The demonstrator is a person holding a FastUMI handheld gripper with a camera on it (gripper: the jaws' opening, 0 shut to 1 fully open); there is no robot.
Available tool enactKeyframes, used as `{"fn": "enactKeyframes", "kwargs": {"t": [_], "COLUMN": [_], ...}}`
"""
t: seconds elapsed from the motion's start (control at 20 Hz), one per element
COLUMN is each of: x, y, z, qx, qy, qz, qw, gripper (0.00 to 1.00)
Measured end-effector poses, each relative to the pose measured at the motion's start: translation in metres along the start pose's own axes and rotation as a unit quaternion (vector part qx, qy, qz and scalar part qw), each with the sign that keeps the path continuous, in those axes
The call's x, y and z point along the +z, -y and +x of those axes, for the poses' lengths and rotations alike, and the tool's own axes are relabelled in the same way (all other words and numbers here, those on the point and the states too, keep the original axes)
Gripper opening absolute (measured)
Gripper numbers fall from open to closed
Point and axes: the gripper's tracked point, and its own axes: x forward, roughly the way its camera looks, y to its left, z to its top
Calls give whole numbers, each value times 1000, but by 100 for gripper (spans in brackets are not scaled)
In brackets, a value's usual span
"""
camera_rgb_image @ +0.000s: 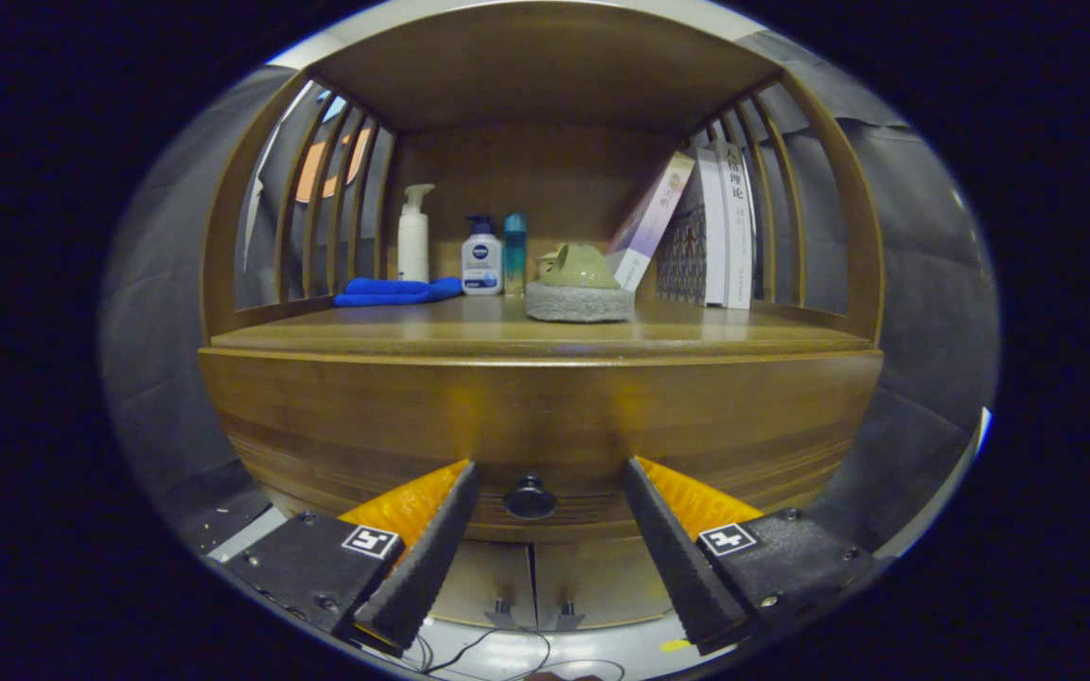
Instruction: Pull open the drawer, take out the items inside it, and place them on the countertop above the cabinet.
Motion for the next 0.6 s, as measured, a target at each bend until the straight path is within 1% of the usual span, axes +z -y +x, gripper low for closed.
{"fn": "enactKeyframes", "kwargs": {"t": [0.15, 0.3, 0.5, 0.6], "x": [0, 3, 29, 46], "y": [1, 4, -2, 2], "z": [3, -5, -39, -59], "qx": [1, -1, 30, 38], "qy": [5, -4, 8, 19], "qz": [-6, -26, -1, 0], "qw": [1000, 1000, 1000, 999], "gripper": [100, 100, 100, 99]}}
